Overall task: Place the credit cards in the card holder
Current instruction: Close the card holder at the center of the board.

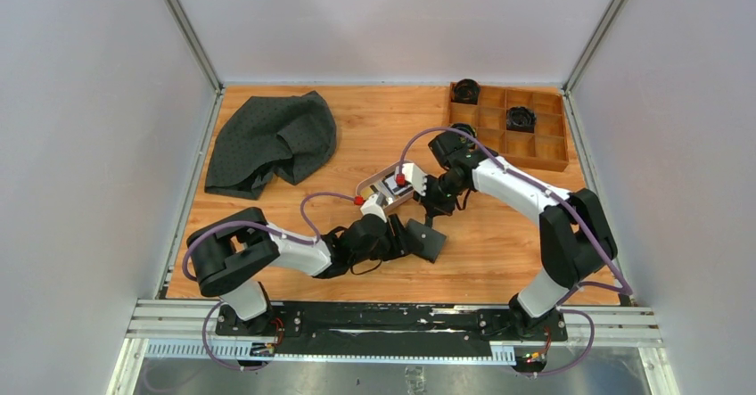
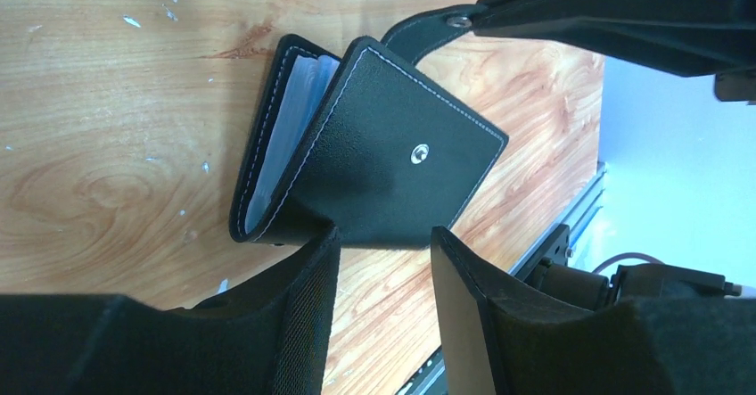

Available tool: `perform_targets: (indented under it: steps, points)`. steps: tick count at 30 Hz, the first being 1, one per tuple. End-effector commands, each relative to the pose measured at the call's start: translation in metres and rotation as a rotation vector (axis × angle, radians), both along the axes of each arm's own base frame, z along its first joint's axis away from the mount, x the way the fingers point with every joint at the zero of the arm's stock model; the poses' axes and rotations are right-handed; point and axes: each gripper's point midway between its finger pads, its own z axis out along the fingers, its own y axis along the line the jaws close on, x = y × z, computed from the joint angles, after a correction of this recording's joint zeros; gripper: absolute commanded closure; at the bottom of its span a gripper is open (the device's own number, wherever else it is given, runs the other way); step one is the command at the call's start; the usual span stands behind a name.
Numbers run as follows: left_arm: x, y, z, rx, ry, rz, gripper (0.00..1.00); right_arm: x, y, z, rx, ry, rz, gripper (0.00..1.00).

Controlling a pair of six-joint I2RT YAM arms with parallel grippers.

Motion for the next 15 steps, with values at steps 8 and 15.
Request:
perform_targets:
  steps: [8,15]
  points:
    - [0.003,0.014,0.025,0.030,-0.140,-0.047,0.46,-0.027,0.023,0.000,0.115,0.069,0.221,1.00]
    - [0.008,0.025,0.042,0.034,-0.233,-0.066,0.45,-0.014,0.017,-0.012,0.046,0.046,0.127,0.98]
